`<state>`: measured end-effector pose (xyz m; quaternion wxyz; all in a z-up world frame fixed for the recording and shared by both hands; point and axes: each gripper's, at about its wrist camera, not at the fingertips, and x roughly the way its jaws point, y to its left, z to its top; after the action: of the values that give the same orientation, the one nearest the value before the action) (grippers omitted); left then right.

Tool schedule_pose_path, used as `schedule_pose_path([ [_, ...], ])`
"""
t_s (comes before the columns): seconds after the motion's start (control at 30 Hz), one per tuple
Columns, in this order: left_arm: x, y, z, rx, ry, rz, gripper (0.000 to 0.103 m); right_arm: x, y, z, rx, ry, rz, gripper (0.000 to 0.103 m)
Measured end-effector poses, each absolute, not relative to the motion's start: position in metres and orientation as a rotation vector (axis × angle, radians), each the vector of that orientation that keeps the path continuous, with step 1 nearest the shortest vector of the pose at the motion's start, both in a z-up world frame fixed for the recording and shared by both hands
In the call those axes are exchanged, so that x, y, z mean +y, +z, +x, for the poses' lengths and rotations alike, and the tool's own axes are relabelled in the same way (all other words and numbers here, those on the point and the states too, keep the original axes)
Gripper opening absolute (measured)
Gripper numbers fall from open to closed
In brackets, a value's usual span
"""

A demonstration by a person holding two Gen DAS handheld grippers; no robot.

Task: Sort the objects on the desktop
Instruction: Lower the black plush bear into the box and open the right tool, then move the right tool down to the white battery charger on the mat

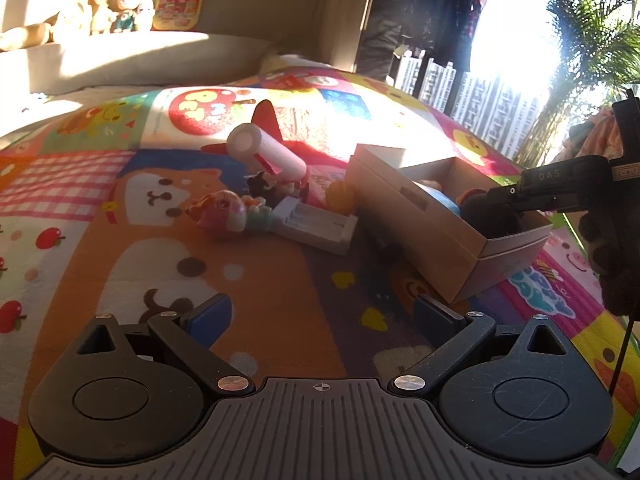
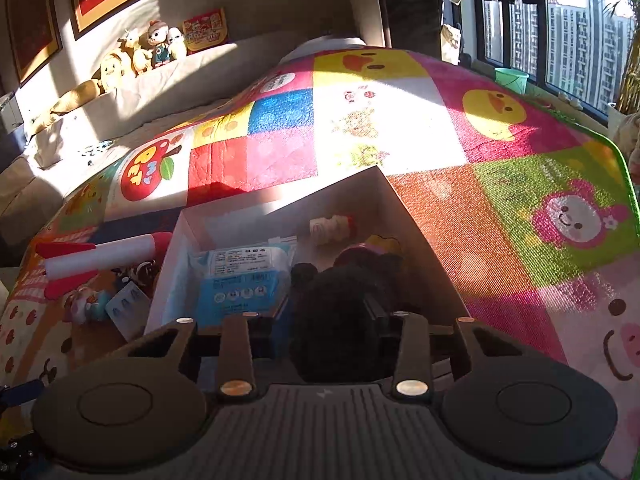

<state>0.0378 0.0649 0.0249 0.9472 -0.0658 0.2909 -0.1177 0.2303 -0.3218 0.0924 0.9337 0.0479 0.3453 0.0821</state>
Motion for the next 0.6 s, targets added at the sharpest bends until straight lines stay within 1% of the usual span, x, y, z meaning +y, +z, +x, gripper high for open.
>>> schedule_pose_path([
  [0.13,0.077,0.025,0.037,0.580,-0.138,-0.108,0.101,-0.309,0.106,0.222,0.689,0.201,0.112,0.038],
  [0.23,0.087,0.022,0.038,0.581,-0.080,-0.109,0.101,-0.277,0.120,0.197,0.593,0.257,0.003,0.038],
  [0.3,0.092,0.020,0.037,0.583,-0.051,-0.110,0.101,-0.247,0.122,0.183,0.563,0.315,-0.088,0.038],
  [0.43,0.101,0.014,0.035,0.592,-0.038,-0.141,0.101,-0.186,0.099,0.168,0.574,0.382,-0.279,0.036],
  [0.5,0.106,0.014,0.033,0.578,-0.037,-0.168,0.101,-0.164,0.081,0.164,0.584,0.389,-0.360,0.031],
  [0.6,0.111,0.013,0.032,0.572,-0.026,-0.209,0.101,-0.136,0.053,0.158,0.560,0.336,-0.494,0.031],
])
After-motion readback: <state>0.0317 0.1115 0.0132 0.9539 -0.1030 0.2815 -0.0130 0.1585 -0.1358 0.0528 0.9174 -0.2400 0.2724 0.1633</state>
